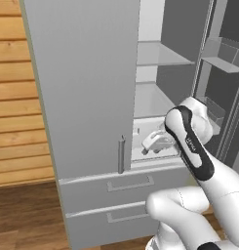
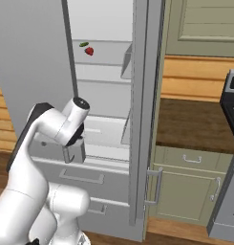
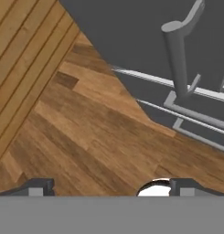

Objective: Take the strawberry from the fridge and place it on top of the pancake, located on the dining counter.

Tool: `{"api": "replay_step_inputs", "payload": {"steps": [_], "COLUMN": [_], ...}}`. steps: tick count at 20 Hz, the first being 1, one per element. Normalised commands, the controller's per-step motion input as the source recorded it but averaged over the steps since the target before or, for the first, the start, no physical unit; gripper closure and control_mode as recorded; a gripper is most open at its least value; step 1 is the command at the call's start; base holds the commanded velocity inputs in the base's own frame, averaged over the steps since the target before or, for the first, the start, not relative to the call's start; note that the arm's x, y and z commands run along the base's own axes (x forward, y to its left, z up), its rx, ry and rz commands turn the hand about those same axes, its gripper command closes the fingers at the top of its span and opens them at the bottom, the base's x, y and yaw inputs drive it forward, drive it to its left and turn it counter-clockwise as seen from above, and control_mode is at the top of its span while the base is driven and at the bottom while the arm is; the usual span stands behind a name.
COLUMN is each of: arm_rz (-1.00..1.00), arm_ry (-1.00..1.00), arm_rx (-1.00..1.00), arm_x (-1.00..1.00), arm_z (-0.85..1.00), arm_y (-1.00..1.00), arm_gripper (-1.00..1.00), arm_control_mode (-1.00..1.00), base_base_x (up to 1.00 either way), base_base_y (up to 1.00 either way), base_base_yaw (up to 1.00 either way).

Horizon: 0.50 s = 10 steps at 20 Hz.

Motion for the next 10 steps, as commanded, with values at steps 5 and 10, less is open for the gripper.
{"api": "replay_step_inputs", "payload": {"steps": [5,10], "arm_rz": [-0.23,-0.32], "arm_ry": [0.06,0.02], "arm_rx": [-0.01,-0.13], "arm_x": [0.53,0.61], "arm_z": [0.0,0.0], "arm_y": [0.26,0.62], "arm_gripper": [-1.0,-1.0], "arm_control_mode": [-1.0,-1.0], "base_base_x": [0.0,0.0], "base_base_y": [0.0,0.0], "base_base_yaw": [0.0,0.0]}}
